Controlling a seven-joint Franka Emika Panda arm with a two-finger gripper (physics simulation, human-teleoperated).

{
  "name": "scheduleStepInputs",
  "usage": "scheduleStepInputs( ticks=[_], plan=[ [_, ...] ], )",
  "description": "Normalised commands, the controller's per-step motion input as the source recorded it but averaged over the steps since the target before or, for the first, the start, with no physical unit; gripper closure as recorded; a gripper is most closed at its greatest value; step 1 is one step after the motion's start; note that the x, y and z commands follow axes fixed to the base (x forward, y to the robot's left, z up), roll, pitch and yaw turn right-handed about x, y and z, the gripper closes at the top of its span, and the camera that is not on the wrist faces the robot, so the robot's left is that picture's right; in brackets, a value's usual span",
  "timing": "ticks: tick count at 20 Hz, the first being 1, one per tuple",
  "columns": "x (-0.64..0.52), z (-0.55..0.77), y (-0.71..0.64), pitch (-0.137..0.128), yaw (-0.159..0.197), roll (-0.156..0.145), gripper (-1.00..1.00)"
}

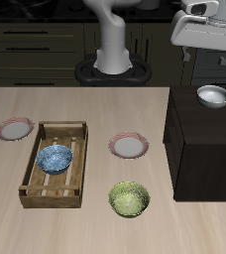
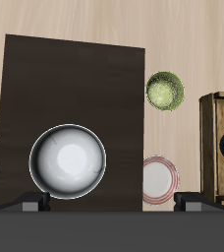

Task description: Place the white bowl on the off-center plate and place the blue bowl on top of the wooden shelf

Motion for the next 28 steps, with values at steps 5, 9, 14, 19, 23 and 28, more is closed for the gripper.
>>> scheduleStepInputs(
  ticks=[5, 9, 14, 19, 23, 28],
  plan=[
    [-0.06, -0.29, 0.08, 0.025, -0.017, 0.030, -1.00],
    [0.08, -0.23, -0.03, 0.022, -0.021, -0.013, -1.00],
    [0.06, -0.14, -0.09, 0.010, -0.018, -0.002, -1.00],
    [-0.01, -0.15, -0.02, -0.001, -0.026, 0.009, -1.00],
    [0.01, -0.26, 0.02, 0.015, -0.011, 0.013, -1.00],
    [-0.03, -0.23, 0.01, 0.013, -0.009, 0.010, -1.00]
  ],
)
